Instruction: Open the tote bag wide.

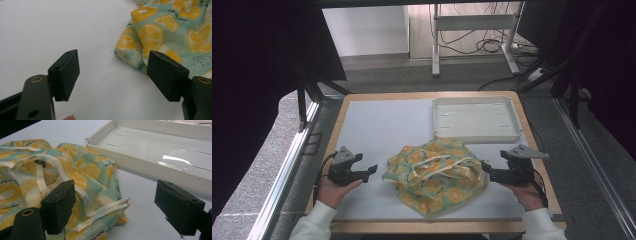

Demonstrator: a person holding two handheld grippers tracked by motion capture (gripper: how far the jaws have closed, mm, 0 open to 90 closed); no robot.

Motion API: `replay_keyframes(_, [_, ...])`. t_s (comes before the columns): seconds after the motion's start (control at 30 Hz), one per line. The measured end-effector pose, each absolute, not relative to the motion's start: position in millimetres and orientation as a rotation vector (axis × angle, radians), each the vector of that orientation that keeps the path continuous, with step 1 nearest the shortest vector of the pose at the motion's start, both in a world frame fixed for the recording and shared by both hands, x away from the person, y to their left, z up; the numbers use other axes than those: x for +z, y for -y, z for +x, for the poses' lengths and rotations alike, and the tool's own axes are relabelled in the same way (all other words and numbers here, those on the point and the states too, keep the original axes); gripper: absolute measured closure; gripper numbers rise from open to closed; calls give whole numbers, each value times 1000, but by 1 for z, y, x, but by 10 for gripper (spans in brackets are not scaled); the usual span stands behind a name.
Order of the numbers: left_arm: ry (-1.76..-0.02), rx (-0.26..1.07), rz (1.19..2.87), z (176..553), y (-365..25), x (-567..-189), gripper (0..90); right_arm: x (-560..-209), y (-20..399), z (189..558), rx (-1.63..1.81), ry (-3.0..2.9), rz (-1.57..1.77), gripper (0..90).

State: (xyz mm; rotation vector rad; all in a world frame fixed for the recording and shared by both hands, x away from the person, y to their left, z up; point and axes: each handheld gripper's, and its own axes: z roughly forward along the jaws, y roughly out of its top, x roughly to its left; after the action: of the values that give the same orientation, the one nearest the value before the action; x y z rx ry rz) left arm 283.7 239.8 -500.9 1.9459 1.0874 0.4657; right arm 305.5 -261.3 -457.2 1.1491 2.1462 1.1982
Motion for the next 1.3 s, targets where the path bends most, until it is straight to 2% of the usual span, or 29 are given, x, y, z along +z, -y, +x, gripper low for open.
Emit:
replay_keyframes(0.17, [-1100, 445, 1950, 284, -240, -499, 272, -457, 261, 306, 1192, -2150, 1140, 179])
replay_keyframes(0.8, [-1081, 499, 1958, 269, -238, -484, 296, -459, 255, 310, 1163, -2162, 1115, 203])
replay_keyframes(1.3, [-1038, 454, 1973, 265, -232, -475, 317, -462, 257, 310, 1120, -2166, 1122, 210])
